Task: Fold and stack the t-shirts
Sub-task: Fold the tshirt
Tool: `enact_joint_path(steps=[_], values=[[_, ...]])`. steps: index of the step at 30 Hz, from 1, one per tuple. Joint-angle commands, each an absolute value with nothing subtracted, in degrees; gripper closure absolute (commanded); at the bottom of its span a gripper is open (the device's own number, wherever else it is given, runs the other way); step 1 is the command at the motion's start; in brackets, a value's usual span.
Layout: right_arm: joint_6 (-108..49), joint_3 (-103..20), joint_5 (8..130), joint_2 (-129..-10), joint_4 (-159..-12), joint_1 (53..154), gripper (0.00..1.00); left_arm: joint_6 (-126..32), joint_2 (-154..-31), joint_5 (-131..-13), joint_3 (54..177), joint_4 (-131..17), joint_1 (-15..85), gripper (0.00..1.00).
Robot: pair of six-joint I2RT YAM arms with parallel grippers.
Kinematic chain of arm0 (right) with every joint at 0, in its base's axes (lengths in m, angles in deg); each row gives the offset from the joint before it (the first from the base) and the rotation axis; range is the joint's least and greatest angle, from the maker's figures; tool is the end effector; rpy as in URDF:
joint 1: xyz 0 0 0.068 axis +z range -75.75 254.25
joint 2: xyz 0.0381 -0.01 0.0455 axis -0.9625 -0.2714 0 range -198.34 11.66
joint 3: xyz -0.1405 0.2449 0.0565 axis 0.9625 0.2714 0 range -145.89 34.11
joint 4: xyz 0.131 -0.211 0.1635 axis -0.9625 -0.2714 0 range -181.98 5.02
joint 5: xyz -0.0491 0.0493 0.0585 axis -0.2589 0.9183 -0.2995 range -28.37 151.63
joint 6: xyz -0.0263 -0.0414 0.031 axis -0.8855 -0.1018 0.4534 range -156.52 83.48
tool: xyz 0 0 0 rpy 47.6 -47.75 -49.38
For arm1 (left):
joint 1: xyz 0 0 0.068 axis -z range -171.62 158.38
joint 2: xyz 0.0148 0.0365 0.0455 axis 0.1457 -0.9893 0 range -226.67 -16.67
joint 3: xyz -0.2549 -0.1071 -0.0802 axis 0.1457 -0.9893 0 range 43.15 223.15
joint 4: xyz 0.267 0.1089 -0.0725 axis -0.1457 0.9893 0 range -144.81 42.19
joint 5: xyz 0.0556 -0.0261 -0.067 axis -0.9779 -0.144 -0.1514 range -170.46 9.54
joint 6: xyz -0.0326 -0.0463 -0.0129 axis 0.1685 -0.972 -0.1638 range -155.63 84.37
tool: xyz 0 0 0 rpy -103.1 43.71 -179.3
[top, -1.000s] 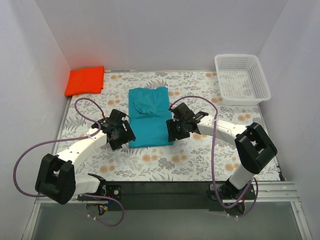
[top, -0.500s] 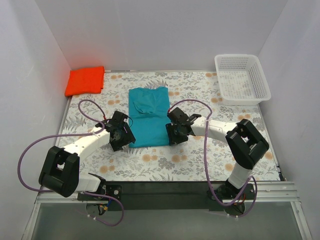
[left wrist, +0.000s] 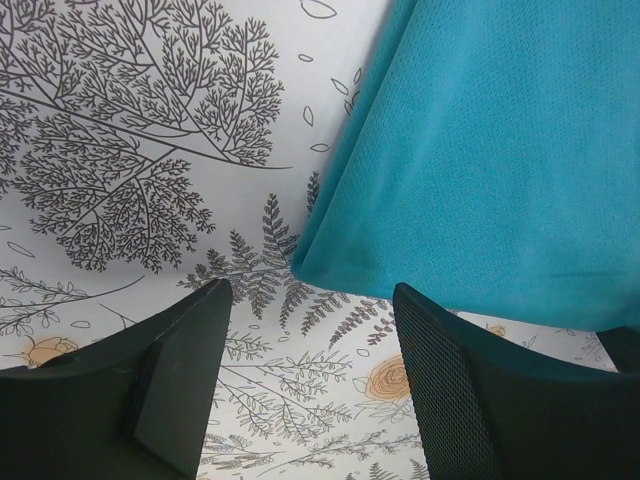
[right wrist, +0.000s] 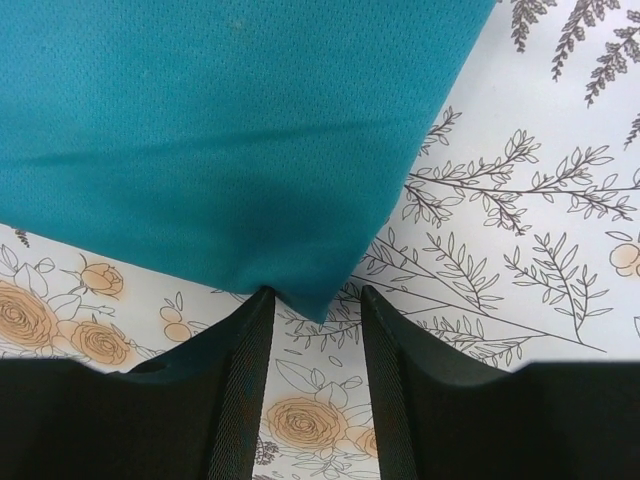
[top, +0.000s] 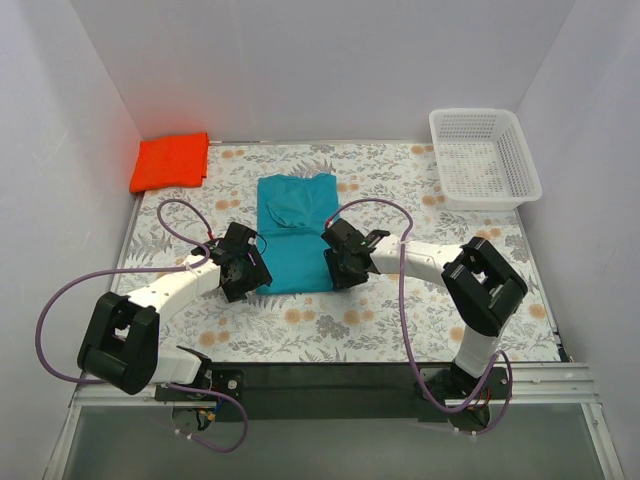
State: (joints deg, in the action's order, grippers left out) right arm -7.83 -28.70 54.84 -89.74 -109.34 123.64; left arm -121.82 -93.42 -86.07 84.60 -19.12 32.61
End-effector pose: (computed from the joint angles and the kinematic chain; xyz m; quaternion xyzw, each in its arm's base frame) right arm 0.2550 0.2901 0.1553 -0.1608 0.9573 0.1023 0.2176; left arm 0.2379 -0.1026 0.1619 -0.5139 0.8405 -0.1079 0.1337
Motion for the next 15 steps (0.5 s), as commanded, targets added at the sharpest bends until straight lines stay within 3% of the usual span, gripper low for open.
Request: enact_joint_path(steps=[1, 7, 12, 15], values=[[-6.37, -27.77, 51.79, -93.89, -112.66, 124.35, 0.54, -122.11, -92.78, -87.67, 84.11, -19.65, 32.90, 0.35], [-6.55, -27.15, 51.69, -95.12, -114.16, 124.44, 0.67, -122.03, -93.04, -88.02, 83.84, -19.65, 32.90, 0.35], [-7.16, -26.71, 52.22, -95.48, -114.33, 124.79, 0.97, -121.85, -94.27, -86.44, 84.99, -19.83, 33.16, 0.35], [-7.51, -26.80, 52.31, -95.56, -114.25, 124.97, 0.99, -121.94, -94.54, -86.18, 85.60, -19.91, 33.51, 0.34]])
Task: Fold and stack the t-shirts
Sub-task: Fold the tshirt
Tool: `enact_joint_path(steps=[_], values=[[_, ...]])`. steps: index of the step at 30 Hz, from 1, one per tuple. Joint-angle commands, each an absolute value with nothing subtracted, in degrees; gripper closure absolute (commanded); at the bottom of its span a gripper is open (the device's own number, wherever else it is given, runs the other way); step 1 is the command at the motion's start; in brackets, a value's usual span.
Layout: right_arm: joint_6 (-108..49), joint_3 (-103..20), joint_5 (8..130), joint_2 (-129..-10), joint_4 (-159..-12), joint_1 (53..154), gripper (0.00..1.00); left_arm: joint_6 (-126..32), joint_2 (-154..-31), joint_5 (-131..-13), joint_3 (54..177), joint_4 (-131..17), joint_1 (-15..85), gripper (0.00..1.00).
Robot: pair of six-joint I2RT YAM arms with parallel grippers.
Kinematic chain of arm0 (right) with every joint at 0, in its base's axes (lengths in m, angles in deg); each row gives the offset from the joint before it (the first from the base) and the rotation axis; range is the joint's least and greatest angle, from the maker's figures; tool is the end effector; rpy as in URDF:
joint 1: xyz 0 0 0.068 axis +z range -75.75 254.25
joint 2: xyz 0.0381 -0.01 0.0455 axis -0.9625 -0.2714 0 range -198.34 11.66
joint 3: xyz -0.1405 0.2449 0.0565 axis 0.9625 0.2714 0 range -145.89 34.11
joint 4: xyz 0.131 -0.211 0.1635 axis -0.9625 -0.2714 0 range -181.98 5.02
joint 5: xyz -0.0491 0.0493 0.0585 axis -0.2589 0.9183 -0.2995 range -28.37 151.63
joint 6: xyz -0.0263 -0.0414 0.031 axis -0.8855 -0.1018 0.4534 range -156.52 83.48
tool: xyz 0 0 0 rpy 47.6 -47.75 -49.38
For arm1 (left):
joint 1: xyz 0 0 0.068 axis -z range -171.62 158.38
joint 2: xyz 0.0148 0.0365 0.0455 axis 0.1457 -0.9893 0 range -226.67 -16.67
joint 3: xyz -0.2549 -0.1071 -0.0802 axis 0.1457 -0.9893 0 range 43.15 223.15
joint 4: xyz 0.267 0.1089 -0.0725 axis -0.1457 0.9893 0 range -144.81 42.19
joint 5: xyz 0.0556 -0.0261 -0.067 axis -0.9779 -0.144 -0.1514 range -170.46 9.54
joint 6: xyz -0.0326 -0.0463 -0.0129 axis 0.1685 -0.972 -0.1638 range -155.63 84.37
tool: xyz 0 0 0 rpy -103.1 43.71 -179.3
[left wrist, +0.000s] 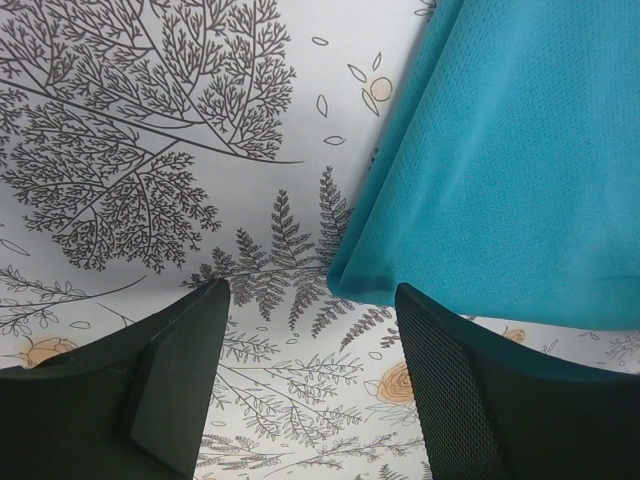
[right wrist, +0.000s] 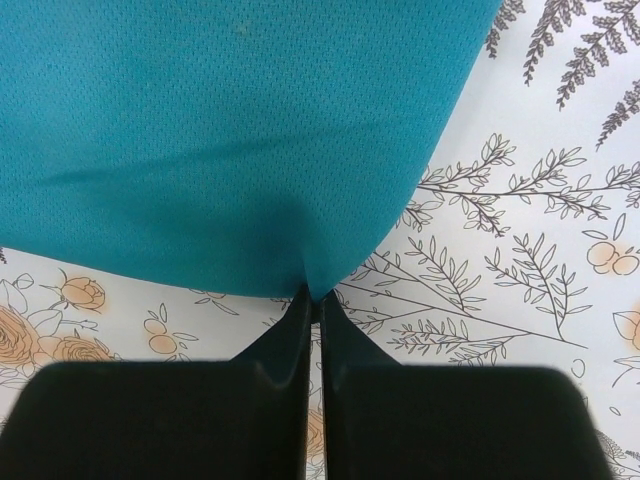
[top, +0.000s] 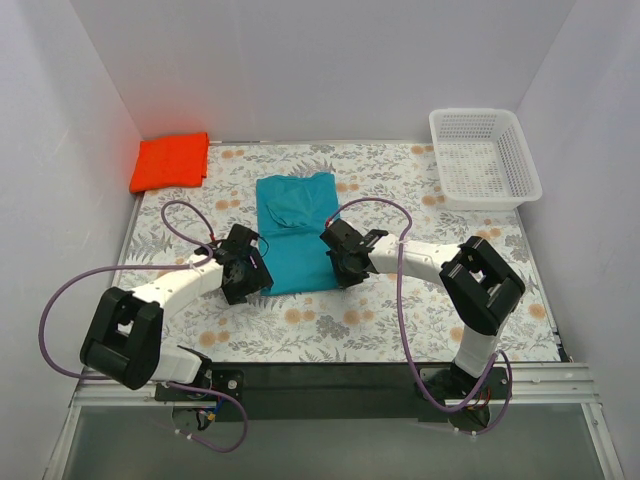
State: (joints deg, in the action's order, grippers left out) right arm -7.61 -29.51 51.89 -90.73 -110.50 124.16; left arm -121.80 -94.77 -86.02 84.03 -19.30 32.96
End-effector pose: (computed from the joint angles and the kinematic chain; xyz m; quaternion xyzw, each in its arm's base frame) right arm 0.2551 0.2924 0.1525 -0.1585 0.9586 0.0767 0.2238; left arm 0.2364 -0.1037 0.1534 -0.5118 0.8446 -0.0961 0.1246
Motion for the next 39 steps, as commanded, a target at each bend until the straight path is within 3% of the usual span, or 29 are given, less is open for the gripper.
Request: enact_joint_path(steps=[1, 5, 9, 14, 19, 26, 30, 34, 35, 39], values=[[-7.52, -26.80, 52.31, -95.56, -114.25, 125.05, 0.99, -121.94, -94.97, -86.09, 85.86, -19.91, 33.60, 0.34], [-7.78, -27.15, 52.49, -95.83, -114.16, 125.23, 0.99, -121.76, -96.29, -86.17, 86.92, -19.83, 33.95, 0.34], [-8.04, -27.41, 52.75, -96.18, -114.16, 125.32, 0.99, -122.03, -97.44, -86.44, 87.62, -19.39, 34.48, 0.41], [-8.22, -26.98, 53.19, -96.71, -113.90, 125.40, 0.99, -122.12, -98.40, -87.58, 87.80, -19.21, 34.75, 0.66], [-8.48, -26.89, 53.28, -96.71, -113.90, 125.58, 0.99, -122.47, -100.33, -87.84, 88.32, -19.65, 35.18, 0.67], [-8.48, -26.54, 53.54, -96.18, -113.90, 125.67, 0.99, -122.11, -102.54, -88.28, 89.47, -18.60, 35.89, 0.57], [-8.57, -26.62, 53.72, -96.18, -113.90, 125.67, 0.99, -122.03, -103.24, -88.11, 89.56, -17.28, 36.33, 0.58], [-8.66, -26.62, 53.63, -95.83, -113.90, 125.76, 0.99, -122.29, -104.29, -87.76, 88.42, -16.57, 36.68, 0.67], [-8.57, -26.62, 53.63, -95.74, -113.90, 125.76, 0.99, -122.46, -104.56, -87.15, 88.15, -16.49, 36.77, 0.79], [-8.75, -26.71, 53.45, -95.39, -113.63, 125.93, 0.99, -122.55, -106.05, -86.44, 87.62, -16.40, 37.29, 0.95]])
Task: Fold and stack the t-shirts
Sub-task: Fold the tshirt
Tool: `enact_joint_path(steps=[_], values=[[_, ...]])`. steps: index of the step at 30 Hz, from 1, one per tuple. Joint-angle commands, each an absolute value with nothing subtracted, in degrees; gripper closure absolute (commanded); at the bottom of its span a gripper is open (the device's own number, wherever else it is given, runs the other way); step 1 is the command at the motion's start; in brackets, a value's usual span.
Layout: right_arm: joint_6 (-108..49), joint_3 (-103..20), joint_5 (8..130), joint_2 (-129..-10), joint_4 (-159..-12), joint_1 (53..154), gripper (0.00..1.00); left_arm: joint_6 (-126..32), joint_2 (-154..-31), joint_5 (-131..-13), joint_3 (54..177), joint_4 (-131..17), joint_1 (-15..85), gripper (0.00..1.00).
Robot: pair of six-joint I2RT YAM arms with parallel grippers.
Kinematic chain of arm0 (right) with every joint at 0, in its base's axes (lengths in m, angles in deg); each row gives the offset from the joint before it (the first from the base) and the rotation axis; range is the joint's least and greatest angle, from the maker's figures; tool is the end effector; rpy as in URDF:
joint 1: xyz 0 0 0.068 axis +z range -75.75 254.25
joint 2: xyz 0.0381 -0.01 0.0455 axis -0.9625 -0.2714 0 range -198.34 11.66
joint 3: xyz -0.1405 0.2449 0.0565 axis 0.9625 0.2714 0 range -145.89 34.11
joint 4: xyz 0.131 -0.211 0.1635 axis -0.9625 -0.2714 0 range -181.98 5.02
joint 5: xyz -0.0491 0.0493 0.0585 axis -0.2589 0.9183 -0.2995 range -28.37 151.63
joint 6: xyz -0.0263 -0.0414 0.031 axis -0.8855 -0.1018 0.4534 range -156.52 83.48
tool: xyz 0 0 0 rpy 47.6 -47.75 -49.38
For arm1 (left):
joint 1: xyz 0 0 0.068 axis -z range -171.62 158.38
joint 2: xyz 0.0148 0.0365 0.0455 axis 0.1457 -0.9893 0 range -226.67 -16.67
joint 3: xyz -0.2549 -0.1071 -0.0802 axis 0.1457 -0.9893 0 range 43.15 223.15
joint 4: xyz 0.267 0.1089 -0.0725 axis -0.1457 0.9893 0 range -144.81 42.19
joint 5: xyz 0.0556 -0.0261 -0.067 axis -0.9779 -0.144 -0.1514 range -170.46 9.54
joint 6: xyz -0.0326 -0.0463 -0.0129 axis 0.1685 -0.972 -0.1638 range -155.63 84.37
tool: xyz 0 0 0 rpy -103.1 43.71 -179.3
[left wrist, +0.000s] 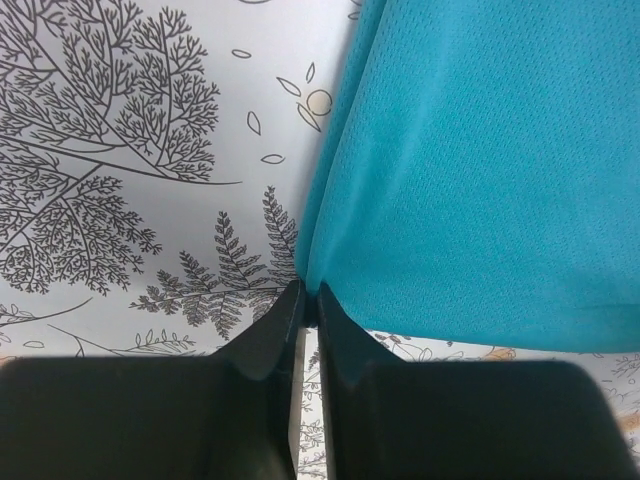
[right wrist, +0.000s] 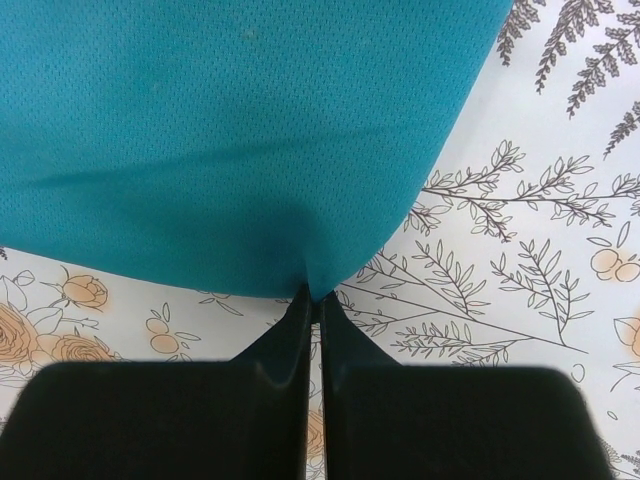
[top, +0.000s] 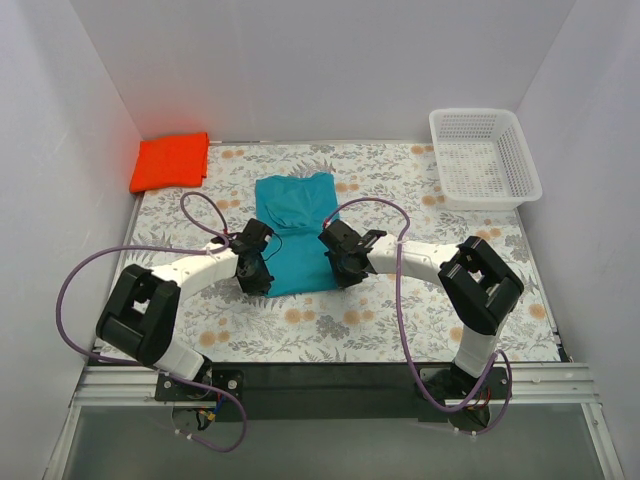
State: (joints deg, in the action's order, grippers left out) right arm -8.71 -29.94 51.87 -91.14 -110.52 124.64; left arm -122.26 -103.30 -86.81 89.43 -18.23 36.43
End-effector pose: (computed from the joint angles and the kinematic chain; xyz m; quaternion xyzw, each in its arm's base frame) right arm 0.2540 0.2961 0.1522 -0.1716 0.9563 0.0754 0.2243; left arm 0.2528 -0.1295 0.1427 -0.4907 0.8621 -0.0660 0.1076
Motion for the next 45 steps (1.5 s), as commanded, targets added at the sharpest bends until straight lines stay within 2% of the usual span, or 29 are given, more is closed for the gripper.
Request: enact_joint_path(steps=[1, 2, 11, 17, 21, 26, 30, 33, 37, 45], values=[[-8.75, -26.80, 53.37, -95.30, -113.54, 125.93, 0.99, -122.47, -106.57, -86.26, 87.80, -16.31, 37.38, 0.97], [-8.83, -26.89, 53.45, -95.30, -113.63, 126.02, 0.99, -122.29, -106.84, -86.35, 87.97, -15.96, 37.38, 1.00], [-10.77, -23.91, 57.23, -89.07, -115.29, 127.59, 0.99, -120.71, -104.13, -84.33, 89.21, -9.82, 39.75, 1.00], [-5.68, -12.66, 63.10, -74.84, -120.92, 131.64, 0.99, -126.06, -92.19, -76.08, 88.77, 1.26, 48.71, 1.00], [-2.95, -10.01, 66.02, -64.22, -127.59, 132.52, 0.99, -130.37, -83.40, -70.45, 88.32, 6.70, 52.67, 1.00], [-4.34, -19.48, 63.65, -60.66, -139.98, 132.09, 0.99, -130.38, -80.21, -65.43, 92.18, 10.49, 54.43, 1.00], [-8.04, -31.52, 59.45, -64.79, -148.42, 130.24, 0.99, -127.22, -86.09, -72.10, 104.39, 16.46, 54.35, 1.00], [-11.10, -39.26, 59.34, -67.26, -150.02, 126.74, 0.99, -124.15, -89.96, -74.13, 112.56, 17.35, 53.04, 1.00], [-14.98, -45.60, 60.66, -70.51, -150.98, 122.87, 0.99, -121.24, -92.95, -74.75, 116.96, 17.27, 50.22, 1.00], [-19.38, -53.33, 64.61, -76.05, -151.25, 117.41, 0.99, -118.60, -94.89, -73.78, 120.50, 15.86, 42.32, 1.00]])
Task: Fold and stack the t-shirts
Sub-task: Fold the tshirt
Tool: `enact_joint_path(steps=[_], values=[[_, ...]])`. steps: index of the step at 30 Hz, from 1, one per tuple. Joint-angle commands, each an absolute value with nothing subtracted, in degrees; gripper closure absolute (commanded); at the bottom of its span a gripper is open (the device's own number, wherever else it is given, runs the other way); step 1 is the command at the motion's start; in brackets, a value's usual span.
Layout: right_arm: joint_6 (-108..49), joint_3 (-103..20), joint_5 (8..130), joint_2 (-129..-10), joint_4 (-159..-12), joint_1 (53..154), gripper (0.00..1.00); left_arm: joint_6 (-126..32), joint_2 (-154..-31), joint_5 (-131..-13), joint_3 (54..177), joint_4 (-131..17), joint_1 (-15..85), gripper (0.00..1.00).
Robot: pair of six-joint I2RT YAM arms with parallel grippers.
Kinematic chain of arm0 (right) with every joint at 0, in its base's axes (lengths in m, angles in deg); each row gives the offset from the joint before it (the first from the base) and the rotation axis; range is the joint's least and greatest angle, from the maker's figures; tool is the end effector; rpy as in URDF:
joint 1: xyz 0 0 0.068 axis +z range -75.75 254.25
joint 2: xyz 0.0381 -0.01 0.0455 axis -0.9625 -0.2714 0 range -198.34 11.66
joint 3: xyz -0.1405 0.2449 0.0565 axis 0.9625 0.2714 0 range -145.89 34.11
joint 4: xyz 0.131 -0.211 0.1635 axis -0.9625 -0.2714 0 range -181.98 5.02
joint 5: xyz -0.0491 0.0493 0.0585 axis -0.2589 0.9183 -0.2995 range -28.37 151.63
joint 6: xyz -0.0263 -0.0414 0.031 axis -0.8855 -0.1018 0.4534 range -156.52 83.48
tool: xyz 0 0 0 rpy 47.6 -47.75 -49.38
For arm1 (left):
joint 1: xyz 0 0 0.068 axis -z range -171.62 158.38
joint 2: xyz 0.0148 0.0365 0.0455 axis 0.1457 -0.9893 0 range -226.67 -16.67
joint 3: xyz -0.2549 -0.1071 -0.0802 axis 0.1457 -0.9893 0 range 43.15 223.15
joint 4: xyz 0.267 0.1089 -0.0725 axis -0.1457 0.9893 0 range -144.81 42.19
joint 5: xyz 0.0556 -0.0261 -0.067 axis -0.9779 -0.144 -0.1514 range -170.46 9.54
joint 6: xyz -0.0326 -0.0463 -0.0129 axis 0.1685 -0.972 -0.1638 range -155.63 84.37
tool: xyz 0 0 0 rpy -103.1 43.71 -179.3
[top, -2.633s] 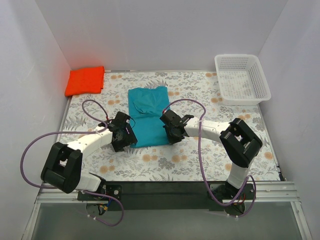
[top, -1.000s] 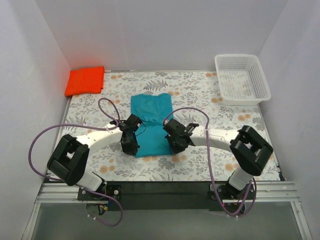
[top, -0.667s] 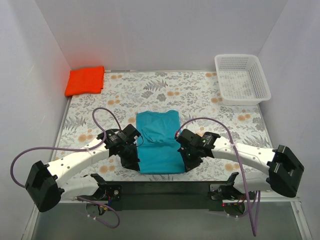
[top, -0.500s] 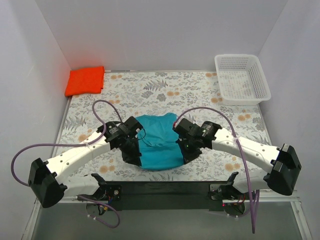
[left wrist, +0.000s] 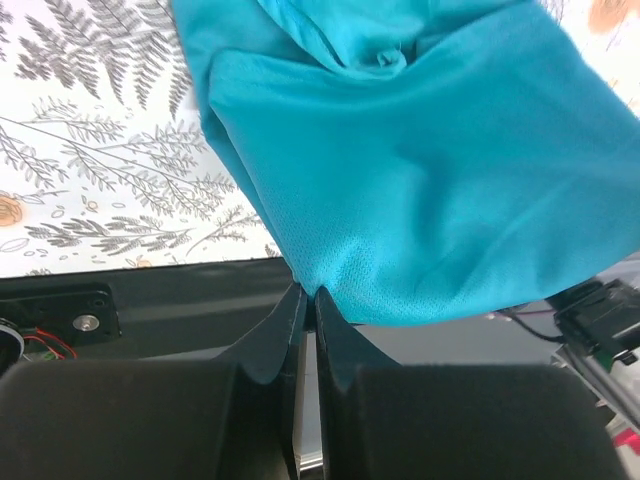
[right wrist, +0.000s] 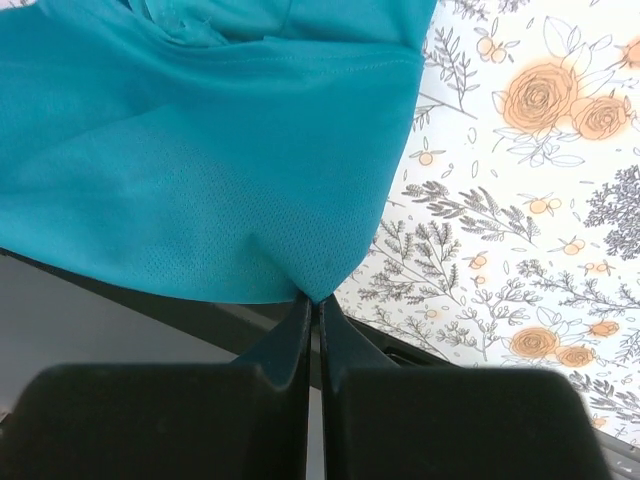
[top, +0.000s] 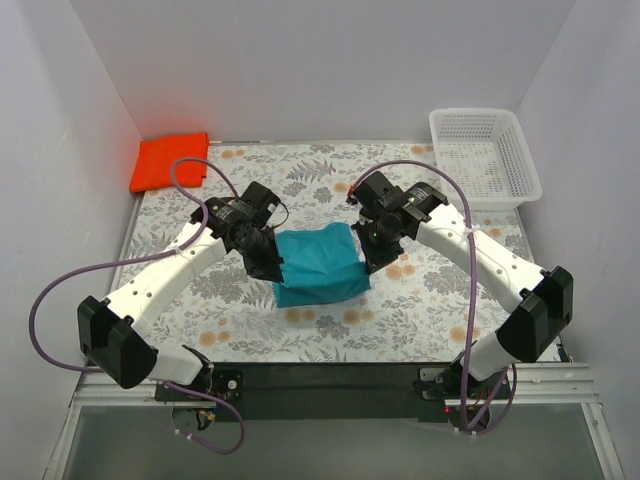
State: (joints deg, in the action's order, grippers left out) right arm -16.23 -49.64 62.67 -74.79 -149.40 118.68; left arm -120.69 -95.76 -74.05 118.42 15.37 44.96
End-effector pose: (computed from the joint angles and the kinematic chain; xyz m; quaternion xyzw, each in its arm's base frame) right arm 0.2372 0.2338 0.3327 -0.2067 0.9581 0.1136 0.1627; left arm 0.2262 -0.1737 0.3181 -0.3988 0.9048 -0.1483 0.0194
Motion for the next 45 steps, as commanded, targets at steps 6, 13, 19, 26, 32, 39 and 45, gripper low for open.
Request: enact_joint_path(steps=[6, 13, 19, 26, 32, 39, 45], values=[[-22.63, -60.45, 66.37, -81.84, -151.25, 114.33, 0.99, -117.90, -94.10, -71.58, 117.77, 11.39, 36.78, 1.00], [-26.50, -71.70, 69.71, -91.42, -151.34, 111.17, 0.99, -116.49, -98.05, -69.92, 117.77, 5.49, 32.20, 1.00], [-28.95, -82.42, 73.48, -101.88, -151.07, 106.17, 0.99, -115.09, -104.02, -69.30, 117.86, -4.32, 25.00, 1.00], [-30.19, -88.94, 77.62, -115.93, -145.02, 101.33, 0.99, -115.52, -116.14, -70.00, 115.31, -17.53, 18.58, 1.00], [-29.31, -87.54, 80.26, -121.74, -136.41, 99.22, 0.99, -114.29, -123.80, -69.56, 115.84, -27.90, 17.87, 1.00], [-29.13, -78.76, 79.82, -120.79, -131.75, 98.33, 0.99, -111.75, -123.72, -65.08, 116.72, -32.47, 18.31, 1.00], [-28.17, -73.30, 79.03, -114.29, -128.23, 98.33, 0.99, -108.41, -121.17, -63.33, 116.89, -34.32, 19.89, 1.00]])
